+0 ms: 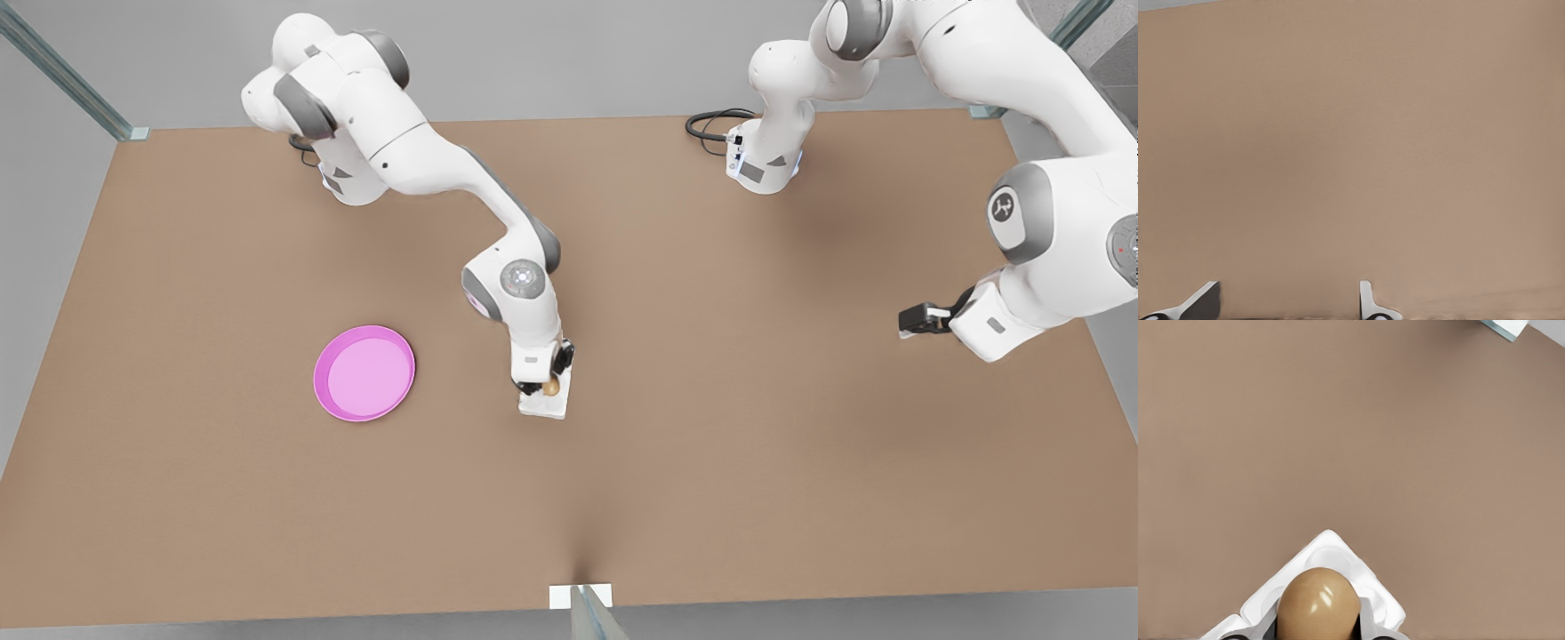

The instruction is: Pack egg into the box and close the box lid

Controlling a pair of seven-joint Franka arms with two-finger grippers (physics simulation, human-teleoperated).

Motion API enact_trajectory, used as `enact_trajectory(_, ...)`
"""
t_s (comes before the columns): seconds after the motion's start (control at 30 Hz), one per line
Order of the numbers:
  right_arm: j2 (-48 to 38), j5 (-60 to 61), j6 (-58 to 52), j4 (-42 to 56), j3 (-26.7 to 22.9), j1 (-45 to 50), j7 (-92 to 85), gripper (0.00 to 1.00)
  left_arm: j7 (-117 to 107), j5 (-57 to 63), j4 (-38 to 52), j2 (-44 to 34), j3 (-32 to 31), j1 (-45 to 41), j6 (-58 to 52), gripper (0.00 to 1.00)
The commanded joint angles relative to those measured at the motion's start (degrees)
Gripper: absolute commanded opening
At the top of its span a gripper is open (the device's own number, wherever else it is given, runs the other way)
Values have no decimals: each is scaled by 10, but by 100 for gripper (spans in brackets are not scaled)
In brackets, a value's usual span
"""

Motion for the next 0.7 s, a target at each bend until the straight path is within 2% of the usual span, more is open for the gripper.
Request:
enact_trajectory(0.0, 0, -14, -2, 1, 0, 0, 10, 56, 2, 3, -9, -1, 0, -1, -4, 100)
enact_trajectory(0.03, 0, -14, -2, 1, 0, -2, 7, 56, 20, 7, -30, -3, 0, -5, 3, 100)
enact_trajectory(0.07, 0, -15, -2, 0, 0, -2, 8, 56, 25, 4, -96, -22, 0, -7, 56, 100)
enact_trajectory(0.1, 0, -14, -2, -2, 0, -1, 11, 56, 25, 2, -224, -85, 0, -10, 159, 100)
enact_trajectory(0.13, 0, -5, -3, -4, 3, 2, 14, 56, 29, 0, -296, -119, -1, -26, 183, 100)
enact_trajectory(0.17, 0, 2, -4, -4, 4, 6, 12, 57, 29, 1, -301, -146, 0, -55, 143, 100)
enact_trajectory(0.23, 0, 3, -6, -12, 4, 6, 12, 57, 29, -28, -310, -147, 0, -54, 95, 100)
enact_trajectory(0.27, 0, 3, -9, -15, 5, 6, 12, 57, 30, -52, -360, -143, 0, -55, 108, 100)
enact_trajectory(0.3, 0, 3, -9, -22, 5, 6, 13, 57, 30, -58, -373, -143, 0, -59, 100, 100)
enact_trajectory(0.4, 0, 3, -11, -33, 6, 6, 13, 57, 27, -59, -338, -149, 7, -60, 3, 100)
enact_trajectory(0.43, 0, 3, -11, -35, 6, 5, 15, 57, 30, -70, -334, -128, 5, -71, 10, 100)
enact_trajectory(0.53, 0, 3, -11, -35, 6, 4, 13, 57, 30, -70, -333, -128, 6, -69, 10, 100)
enact_trajectory(0.57, 0, 3, -11, -35, 6, 5, 17, 100, 30, -70, -332, -128, 6, -69, 10, 100)
enact_trajectory(0.63, -1, 3, -11, -35, 5, 5, 17, 100, 27, -65, -335, -127, 7, -67, 0, 100)
enact_trajectory(0.67, -1, 3, -11, -35, 5, 5, 17, 100, 38, -71, -337, -113, 56, -64, -6, 100)
